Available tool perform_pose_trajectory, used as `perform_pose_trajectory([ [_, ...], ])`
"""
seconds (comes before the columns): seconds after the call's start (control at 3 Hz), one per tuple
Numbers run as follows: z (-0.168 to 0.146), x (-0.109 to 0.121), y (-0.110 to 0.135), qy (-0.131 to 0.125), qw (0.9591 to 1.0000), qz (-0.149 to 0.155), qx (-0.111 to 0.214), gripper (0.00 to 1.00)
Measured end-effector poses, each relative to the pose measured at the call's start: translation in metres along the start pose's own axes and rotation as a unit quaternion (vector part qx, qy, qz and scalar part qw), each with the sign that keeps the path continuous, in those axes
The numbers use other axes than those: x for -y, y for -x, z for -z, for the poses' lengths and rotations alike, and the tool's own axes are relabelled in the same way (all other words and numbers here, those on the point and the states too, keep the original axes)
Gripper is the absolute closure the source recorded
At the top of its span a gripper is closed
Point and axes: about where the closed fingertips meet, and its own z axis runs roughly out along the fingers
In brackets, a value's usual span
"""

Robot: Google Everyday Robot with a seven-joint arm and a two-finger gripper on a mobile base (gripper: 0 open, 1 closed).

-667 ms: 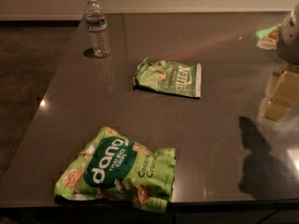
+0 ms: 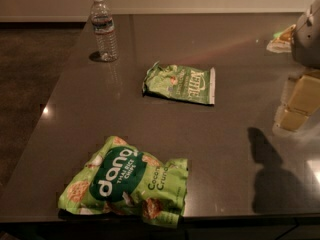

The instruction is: Move green rice chip bag near green jalapeno chip bag

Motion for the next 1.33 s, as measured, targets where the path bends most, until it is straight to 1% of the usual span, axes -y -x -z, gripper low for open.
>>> perform_pose_trajectory([
  [0.33,-0.007,-0.02,0.026,0.025,0.9987,0.039,0.02,0.0],
  [0.67,-0.024,-0.048,0.052,0.056,0.9953,0.071,0.034,0.0],
  [1.0,-0.048,-0.079,0.072,0.085,0.9914,0.088,0.046,0.0],
  [1.33,-0.068,-0.108,0.089,0.113,0.9872,0.095,0.06,0.0],
])
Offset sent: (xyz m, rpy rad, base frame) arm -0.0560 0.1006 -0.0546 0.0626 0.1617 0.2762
